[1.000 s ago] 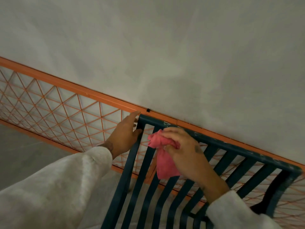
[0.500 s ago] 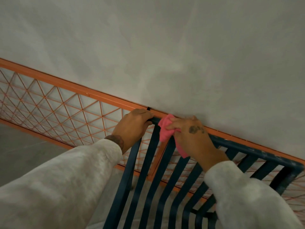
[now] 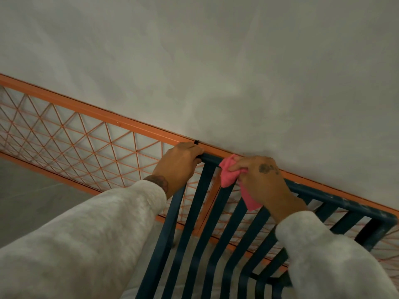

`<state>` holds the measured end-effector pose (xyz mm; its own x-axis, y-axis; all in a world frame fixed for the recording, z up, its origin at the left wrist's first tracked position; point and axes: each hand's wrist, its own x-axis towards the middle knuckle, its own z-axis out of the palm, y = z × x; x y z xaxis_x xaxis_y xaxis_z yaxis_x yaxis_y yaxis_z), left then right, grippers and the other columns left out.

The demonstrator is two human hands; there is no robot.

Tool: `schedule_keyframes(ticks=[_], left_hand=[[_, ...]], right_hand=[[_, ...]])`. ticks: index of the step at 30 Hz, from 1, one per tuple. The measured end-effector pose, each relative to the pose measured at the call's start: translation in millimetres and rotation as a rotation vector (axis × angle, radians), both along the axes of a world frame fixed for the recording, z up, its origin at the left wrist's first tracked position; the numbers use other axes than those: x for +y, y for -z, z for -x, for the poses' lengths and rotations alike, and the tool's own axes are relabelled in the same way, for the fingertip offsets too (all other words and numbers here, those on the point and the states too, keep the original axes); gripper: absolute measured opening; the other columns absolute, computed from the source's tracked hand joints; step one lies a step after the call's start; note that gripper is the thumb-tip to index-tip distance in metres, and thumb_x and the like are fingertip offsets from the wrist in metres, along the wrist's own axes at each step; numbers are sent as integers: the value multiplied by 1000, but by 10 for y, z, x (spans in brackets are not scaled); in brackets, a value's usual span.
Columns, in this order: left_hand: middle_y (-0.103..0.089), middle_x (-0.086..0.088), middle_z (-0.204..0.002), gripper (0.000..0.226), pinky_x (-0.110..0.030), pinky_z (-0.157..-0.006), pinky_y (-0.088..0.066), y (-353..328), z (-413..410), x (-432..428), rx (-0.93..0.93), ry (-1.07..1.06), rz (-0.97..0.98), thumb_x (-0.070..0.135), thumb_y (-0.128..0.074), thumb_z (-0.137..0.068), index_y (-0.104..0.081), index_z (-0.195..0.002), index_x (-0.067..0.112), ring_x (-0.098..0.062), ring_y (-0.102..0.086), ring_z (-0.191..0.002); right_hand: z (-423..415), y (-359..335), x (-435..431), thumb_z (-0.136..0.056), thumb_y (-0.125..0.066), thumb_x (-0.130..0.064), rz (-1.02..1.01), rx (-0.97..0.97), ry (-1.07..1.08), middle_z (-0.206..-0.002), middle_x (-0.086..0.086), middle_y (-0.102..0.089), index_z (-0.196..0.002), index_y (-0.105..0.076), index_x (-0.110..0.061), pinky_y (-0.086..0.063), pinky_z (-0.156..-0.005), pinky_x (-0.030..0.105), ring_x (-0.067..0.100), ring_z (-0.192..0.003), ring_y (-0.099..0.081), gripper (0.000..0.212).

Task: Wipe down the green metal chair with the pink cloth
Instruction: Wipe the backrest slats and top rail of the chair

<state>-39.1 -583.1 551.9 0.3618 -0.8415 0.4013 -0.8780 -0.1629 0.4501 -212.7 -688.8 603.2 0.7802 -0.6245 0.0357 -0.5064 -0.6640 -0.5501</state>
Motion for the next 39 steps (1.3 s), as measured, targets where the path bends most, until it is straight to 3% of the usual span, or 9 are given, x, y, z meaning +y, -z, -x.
schedule_keyframes(ticks=[3,10,13,16,19,21,26,30,39], left_hand=[[-68,-11,-109,24,-39,-84,-49,3,0,8,11,-7,3,12,-60,-92,-67,-113,7,-28,-61,-100],[-69,-8,-105,23,-41,-86,-52,-31,-6,-5,46,24,-15,12,-61,-90,-69,-112,11,-24,-62,-95],[-67,-8,-105,22,-35,-86,-52,-23,32,-9,34,-6,-31,14,-60,-92,-67,-112,8,-23,-61,-94],[-67,-7,-105,22,-29,-85,-48,-7,40,-7,38,-23,-4,12,-60,-92,-67,-112,9,-23,-61,-95],[-68,-5,-106,23,-29,-86,-48,-9,37,-27,42,-8,-3,11,-60,-92,-69,-112,13,-22,-62,-96],[-69,-5,-107,24,-31,-87,-50,-24,49,-29,45,4,-9,11,-60,-91,-70,-113,14,-22,-62,-96],[-70,-7,-102,25,-26,-84,-46,-39,21,-1,-9,8,-12,10,-65,-88,-69,-112,10,-23,-63,-91],[-69,-8,-104,25,-22,-85,-42,-33,36,11,2,-3,1,10,-64,-89,-67,-114,9,-22,-62,-93],[-70,-7,-102,24,-27,-83,-49,-100,5,22,-28,22,-44,12,-65,-89,-69,-113,10,-22,-63,-88]], right_hand=[[-159,-60,162,-86,-59,9,-100,-5,39,-85,-20,-58,-82,-77,-12,-36,-63,-8,-12,-71,-47,28],[-171,455,71,-83,-42,-36,261,85,28,-109,-14,-65,-87,-70,-45,-35,-105,43,13,-112,-56,30],[-46,297,123,-88,-44,-16,363,103,54,-92,-24,-57,-66,-59,-41,-35,-110,33,3,-95,-53,37],[-127,355,305,-95,-53,-13,342,62,158,-103,-6,-49,-115,-62,-17,-35,-76,3,1,-83,-47,22],[-301,332,575,-90,-61,-12,321,160,71,-125,11,-51,-124,-56,-9,-41,-106,38,30,-113,-50,35],[-295,438,527,-77,-71,-2,372,128,48,-129,16,-55,-114,-66,-10,-49,-95,48,41,-111,-51,38],[53,543,264,-79,-64,7,383,-45,44,-144,5,-52,-115,-72,-13,-22,-112,29,25,-128,-39,42],[284,557,240,-73,-65,4,529,101,57,-146,2,-49,-120,-68,-19,-44,-99,42,25,-111,-47,53],[118,596,172,-79,-68,0,560,136,-127,-146,12,-51,-124,-65,-11,-43,-106,51,39,-130,-50,46]])
